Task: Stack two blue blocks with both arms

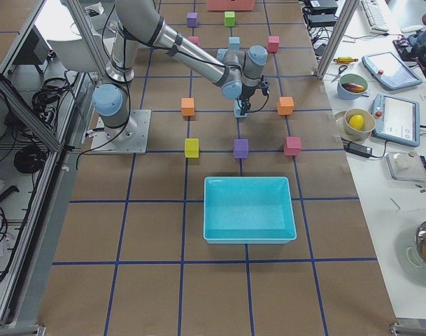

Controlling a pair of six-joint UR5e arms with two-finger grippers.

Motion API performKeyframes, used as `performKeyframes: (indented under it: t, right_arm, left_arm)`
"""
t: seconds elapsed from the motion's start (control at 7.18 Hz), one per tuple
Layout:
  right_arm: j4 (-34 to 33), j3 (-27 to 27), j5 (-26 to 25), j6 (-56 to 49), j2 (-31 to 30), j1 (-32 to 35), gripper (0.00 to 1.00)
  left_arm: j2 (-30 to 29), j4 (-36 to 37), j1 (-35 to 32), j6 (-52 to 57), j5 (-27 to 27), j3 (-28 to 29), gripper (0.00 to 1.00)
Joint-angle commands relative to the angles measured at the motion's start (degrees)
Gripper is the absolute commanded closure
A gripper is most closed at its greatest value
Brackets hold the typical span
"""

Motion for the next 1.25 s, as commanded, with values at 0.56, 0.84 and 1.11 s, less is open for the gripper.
performKeyframes:
  t: [0.56,0.84,1.11]
  right_arm:
    - [8.33,-17.98,3.66,19.33,2.99,9.9,1.0]
    - [7.8,-21.85,3.66,24.99,7.91,15.18,1.0]
    - [7.54,-25.02,3.66,26.42,11.95,17.48,1.0]
  left_arm:
    - [-8.87,16.44,0.53,0.8,0.41,-10.12,0.0]
    - [-11.33,19.0,0.7,1.15,0.41,-10.75,0.0]
    - [-13.18,20.4,2.8,3.16,0.33,-10.84,0.0]
